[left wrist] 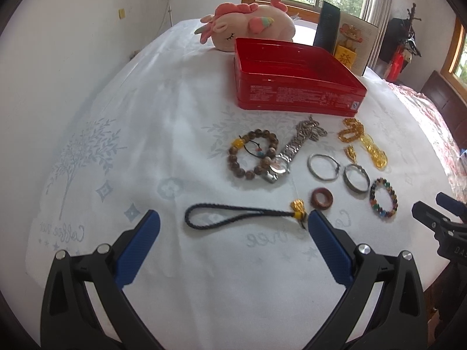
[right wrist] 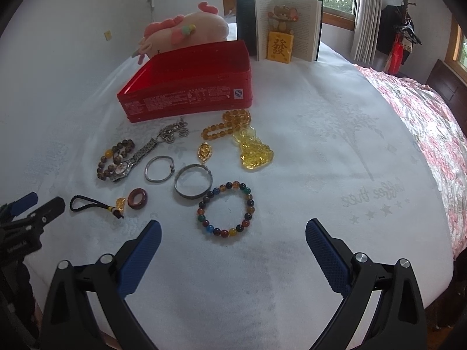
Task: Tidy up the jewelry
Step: 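Grasp the wooden bead bracelet with the left gripper while the right gripper grasps the gold heart pendant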
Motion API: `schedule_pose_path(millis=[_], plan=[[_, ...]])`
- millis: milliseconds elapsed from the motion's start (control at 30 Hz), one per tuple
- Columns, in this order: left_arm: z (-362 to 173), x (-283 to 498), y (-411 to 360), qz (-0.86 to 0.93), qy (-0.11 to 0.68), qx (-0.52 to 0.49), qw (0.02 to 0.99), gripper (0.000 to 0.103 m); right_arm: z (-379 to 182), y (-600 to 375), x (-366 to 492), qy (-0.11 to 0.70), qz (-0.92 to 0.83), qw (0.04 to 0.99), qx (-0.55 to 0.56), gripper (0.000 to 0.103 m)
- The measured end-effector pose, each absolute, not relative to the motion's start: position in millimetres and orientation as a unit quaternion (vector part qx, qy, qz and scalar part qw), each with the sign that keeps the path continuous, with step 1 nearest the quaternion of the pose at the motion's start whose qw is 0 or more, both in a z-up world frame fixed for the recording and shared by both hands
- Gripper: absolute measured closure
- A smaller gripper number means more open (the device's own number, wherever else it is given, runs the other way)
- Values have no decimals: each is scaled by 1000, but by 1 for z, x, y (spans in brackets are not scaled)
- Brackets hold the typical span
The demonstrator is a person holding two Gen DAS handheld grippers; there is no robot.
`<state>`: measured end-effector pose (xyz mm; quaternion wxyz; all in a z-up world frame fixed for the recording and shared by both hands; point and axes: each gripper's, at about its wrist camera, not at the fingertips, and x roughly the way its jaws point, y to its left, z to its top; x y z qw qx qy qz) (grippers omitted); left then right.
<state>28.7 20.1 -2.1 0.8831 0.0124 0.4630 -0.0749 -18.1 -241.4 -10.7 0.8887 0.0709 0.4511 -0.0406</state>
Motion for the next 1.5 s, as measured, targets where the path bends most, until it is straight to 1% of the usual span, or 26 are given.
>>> schedule_pose_path(millis=[133, 233, 300, 367, 400, 467, 500, 533, 667, 800, 833, 900, 967, 1067, 1200, 1233, 1267, 1500], plan=[[1, 49, 26, -78, 471, 2, 878, 3, -5, -249, -11, 439, -31, 895, 76, 6], [1, 73, 26, -81, 477, 9, 875, 3, -2, -254, -3, 438, -20, 895, 81, 14], [-1, 89, 25, -87, 486, 13, 870, 3, -1, -258, 5, 441, -10, 893, 84, 15], [-7, 108, 22, -92, 499, 24, 861, 6, 0, -262, 14, 446, 2, 891, 89, 15], [-11, 118, 20, -94, 506, 28, 857, 8, -1, -265, 19, 448, 5, 889, 91, 16], [-18, 133, 18, -96, 521, 35, 847, 17, -1, -270, 28, 451, 7, 888, 96, 18], [-22, 138, 17, -97, 529, 35, 842, 27, -1, -273, 33, 452, 8, 886, 99, 19], [-27, 145, 16, -99, 540, 37, 835, 30, -2, -276, 37, 455, 9, 885, 104, 19], [-40, 157, 7, -112, 551, 53, 825, 30, -5, -288, 54, 462, 16, 879, 114, 20], [-51, 166, -1, -128, 558, 58, 818, 30, -9, -298, 73, 471, 13, 874, 121, 27], [-54, 168, -2, -130, 561, 60, 815, 32, -10, -301, 79, 474, 17, 871, 126, 28], [-61, 173, -5, -138, 571, 57, 808, 35, -14, -305, 89, 482, 26, 866, 132, 30], [-64, 176, -5, -142, 569, 49, 808, 35, -18, -308, 99, 489, 34, 860, 139, 30], [-64, 177, -5, -144, 566, 47, 810, 39, -22, -309, 111, 497, 40, 855, 143, 31], [-63, 176, -4, -150, 563, 51, 811, 48, -28, -305, 120, 507, 62, 848, 141, 31], [-63, 177, -3, -152, 563, 52, 811, 54, -29, -303, 123, 511, 66, 845, 140, 31], [-65, 177, -4, -149, 563, 57, 811, 58, -31, -302, 125, 515, 69, 843, 138, 31], [-66, 177, 1, -153, 559, 64, 812, 60, -38, -290, 136, 529, 101, 831, 138, 31]])
